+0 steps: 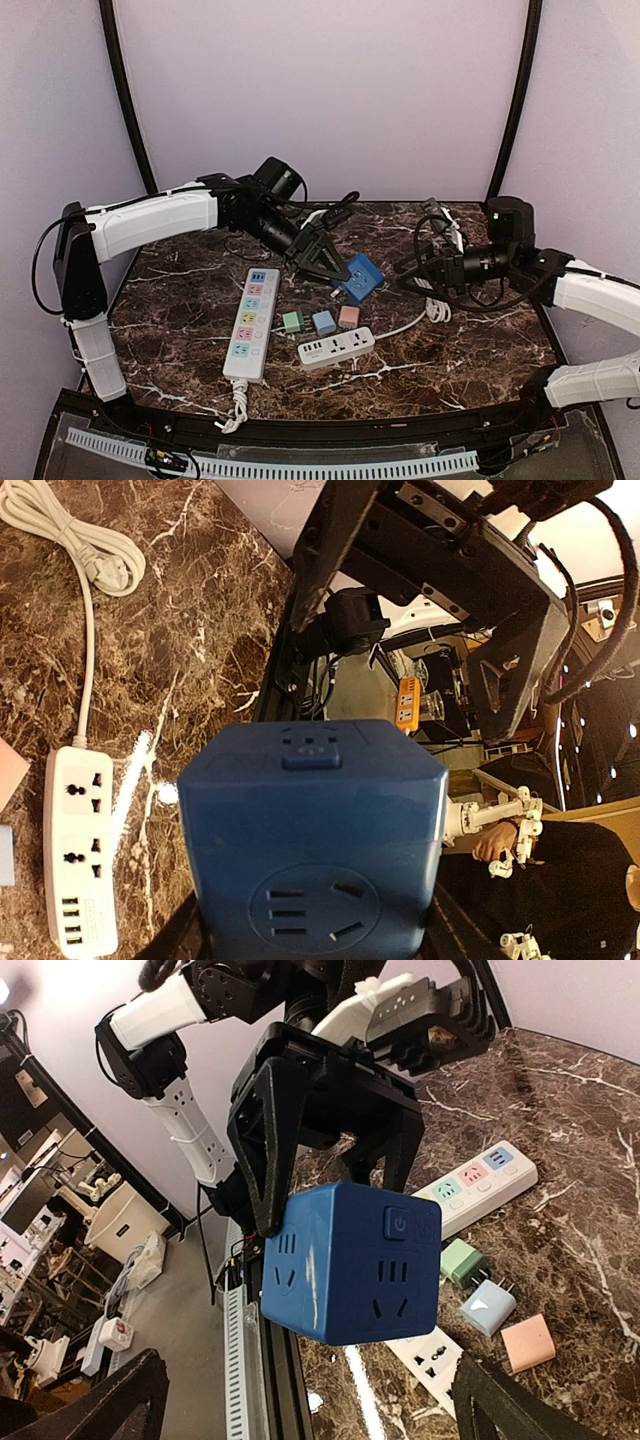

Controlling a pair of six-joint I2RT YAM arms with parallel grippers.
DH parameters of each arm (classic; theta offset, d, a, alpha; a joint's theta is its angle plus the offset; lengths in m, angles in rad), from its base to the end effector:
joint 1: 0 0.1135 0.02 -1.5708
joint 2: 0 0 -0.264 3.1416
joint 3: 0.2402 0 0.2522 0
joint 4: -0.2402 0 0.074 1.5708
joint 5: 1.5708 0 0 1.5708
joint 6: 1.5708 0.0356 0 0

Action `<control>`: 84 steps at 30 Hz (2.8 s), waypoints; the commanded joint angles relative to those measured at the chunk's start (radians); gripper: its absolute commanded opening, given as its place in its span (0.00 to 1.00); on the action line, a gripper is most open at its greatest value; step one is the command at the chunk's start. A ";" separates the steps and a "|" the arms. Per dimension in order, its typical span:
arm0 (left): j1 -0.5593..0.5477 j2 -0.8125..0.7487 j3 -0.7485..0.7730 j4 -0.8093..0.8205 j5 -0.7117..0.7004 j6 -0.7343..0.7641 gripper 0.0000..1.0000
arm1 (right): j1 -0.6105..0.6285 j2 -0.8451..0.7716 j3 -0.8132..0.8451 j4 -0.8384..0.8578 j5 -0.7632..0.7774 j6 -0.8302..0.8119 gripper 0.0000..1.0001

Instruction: Insert the plug

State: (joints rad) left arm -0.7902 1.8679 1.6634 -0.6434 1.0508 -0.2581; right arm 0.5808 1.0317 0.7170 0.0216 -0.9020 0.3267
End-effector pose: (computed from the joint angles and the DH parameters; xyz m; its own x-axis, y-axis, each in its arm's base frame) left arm 0.2666 -0.3130 0.3062 -0.7034 0.5300 -0.4735 0.5973 0.0797 -0.7981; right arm 0.1752 0.1484 0.2935 -0.5395 -0.1160 -0.8340 -0.8394 0.1515 0.5219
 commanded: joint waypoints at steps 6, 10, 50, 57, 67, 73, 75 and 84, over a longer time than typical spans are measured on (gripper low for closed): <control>-0.022 -0.101 0.014 -0.042 -0.113 0.128 0.01 | 0.009 0.111 0.088 0.024 -0.180 0.002 0.99; -0.022 -0.107 0.009 -0.069 -0.183 0.236 0.01 | 0.010 0.186 0.121 0.012 -0.239 -0.019 0.99; -0.027 -0.058 0.053 -0.090 -0.102 0.367 0.01 | 0.099 0.426 0.341 -0.103 -0.185 -0.287 0.69; -0.027 -0.062 0.050 -0.088 -0.100 0.371 0.01 | 0.114 0.435 0.341 -0.094 -0.183 -0.274 0.72; -0.028 -0.062 0.048 -0.085 -0.108 0.374 0.01 | 0.132 0.439 0.321 -0.051 -0.202 -0.223 0.58; -0.029 -0.067 0.048 -0.085 -0.138 0.386 0.01 | 0.137 0.439 0.309 -0.028 -0.222 -0.194 0.37; -0.029 -0.067 0.048 -0.084 -0.151 0.390 0.01 | 0.138 0.436 0.306 -0.027 -0.229 -0.191 0.28; -0.029 -0.100 0.013 -0.061 -0.234 0.397 0.43 | 0.139 0.398 0.287 -0.037 -0.173 -0.179 0.00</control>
State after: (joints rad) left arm -0.8165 1.8137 1.6882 -0.7601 0.8963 0.1181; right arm 0.6895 1.4624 1.0225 -0.0467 -1.0710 0.1326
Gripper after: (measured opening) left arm 0.563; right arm 0.603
